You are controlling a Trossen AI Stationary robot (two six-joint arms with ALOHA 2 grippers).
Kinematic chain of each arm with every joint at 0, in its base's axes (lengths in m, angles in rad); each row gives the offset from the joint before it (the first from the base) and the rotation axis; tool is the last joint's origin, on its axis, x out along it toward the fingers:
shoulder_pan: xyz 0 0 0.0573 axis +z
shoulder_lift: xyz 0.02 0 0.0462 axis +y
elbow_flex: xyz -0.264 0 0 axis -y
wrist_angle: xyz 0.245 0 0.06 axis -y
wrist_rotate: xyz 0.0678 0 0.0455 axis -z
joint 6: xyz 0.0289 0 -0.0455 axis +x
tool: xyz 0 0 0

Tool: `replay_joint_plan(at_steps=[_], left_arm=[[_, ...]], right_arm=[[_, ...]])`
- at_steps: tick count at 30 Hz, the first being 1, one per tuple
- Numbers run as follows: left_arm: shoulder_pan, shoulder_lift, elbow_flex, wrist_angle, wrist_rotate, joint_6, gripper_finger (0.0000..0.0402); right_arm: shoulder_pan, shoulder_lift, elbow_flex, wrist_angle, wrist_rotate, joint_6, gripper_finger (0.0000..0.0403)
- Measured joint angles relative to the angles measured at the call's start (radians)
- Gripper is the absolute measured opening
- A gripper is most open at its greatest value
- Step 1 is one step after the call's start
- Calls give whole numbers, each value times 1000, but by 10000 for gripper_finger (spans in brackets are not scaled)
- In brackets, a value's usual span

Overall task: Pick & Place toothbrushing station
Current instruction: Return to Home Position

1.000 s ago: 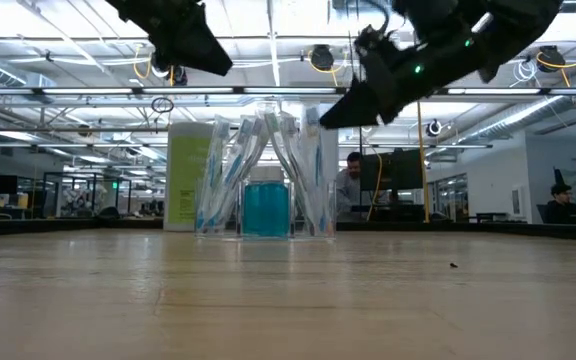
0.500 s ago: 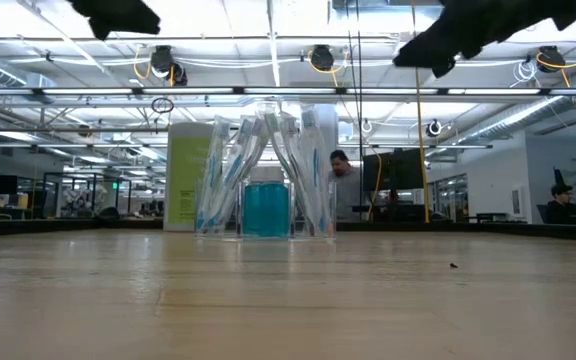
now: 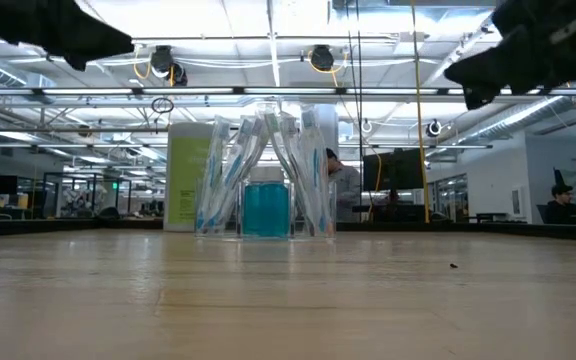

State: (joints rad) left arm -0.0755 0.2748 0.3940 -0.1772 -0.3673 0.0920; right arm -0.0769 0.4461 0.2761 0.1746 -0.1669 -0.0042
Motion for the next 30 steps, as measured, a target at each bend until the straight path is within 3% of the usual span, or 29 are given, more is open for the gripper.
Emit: replay_joint_plan(at_steps=[4,16,24,30], left_arm=[[-5,-77,-103,95,1,34,115],[-5,-272,-214,114,108,92,115],[-5,-269,-225,75,159,86,115],[-5,-269,-346,251,186,76,115]], right_arm=[[0,-107,-85,45,-22,0,4],[0,-347,-174,-21,-22,-12,1],[-1,-444,-215,-78,-19,-32,1],[-1,-441,-217,-83,-16,-11,1]])
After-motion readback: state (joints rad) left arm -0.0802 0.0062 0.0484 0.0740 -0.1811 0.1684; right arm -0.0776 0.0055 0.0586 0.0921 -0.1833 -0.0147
